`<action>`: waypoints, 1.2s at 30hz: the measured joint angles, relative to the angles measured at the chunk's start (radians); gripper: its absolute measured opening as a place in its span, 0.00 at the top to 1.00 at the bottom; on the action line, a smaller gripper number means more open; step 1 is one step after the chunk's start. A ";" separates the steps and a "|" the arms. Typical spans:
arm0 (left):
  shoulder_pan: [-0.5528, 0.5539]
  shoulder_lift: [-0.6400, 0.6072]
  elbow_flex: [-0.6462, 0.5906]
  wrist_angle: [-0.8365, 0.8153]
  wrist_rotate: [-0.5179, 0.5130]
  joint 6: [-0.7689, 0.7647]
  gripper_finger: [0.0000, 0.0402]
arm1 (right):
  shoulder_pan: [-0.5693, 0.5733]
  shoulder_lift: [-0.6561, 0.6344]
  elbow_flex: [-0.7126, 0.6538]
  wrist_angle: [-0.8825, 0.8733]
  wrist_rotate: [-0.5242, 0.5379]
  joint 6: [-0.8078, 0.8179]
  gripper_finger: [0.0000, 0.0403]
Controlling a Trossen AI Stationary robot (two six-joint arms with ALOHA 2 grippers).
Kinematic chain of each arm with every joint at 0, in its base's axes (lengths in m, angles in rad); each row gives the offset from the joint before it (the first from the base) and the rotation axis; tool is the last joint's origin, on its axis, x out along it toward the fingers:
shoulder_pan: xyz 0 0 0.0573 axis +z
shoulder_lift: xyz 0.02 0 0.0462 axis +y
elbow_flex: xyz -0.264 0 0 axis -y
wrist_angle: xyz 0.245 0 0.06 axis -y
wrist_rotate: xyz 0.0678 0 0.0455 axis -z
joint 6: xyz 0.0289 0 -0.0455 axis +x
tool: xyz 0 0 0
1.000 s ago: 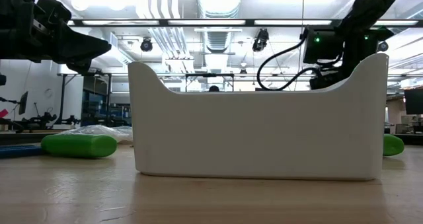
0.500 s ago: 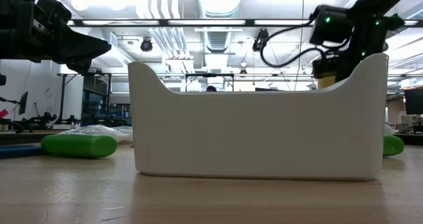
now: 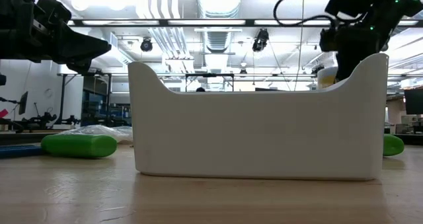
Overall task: Pick & Place Travel size toiletries
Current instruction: Put the white cotton pack into the bottom black bin
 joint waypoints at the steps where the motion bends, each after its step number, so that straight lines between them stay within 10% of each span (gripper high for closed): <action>1: 0.000 0.000 0.000 0.000 0.000 0.000 0.81 | 0.000 -0.012 0.000 0.010 0.000 0.007 0.97; 14: 0.000 0.000 0.000 -0.001 0.000 0.000 0.81 | 0.101 -0.052 0.001 0.242 0.010 0.015 0.97; 36: 0.000 0.000 0.000 -0.005 0.000 0.000 0.81 | 0.226 0.239 0.094 0.591 -0.016 -0.075 0.97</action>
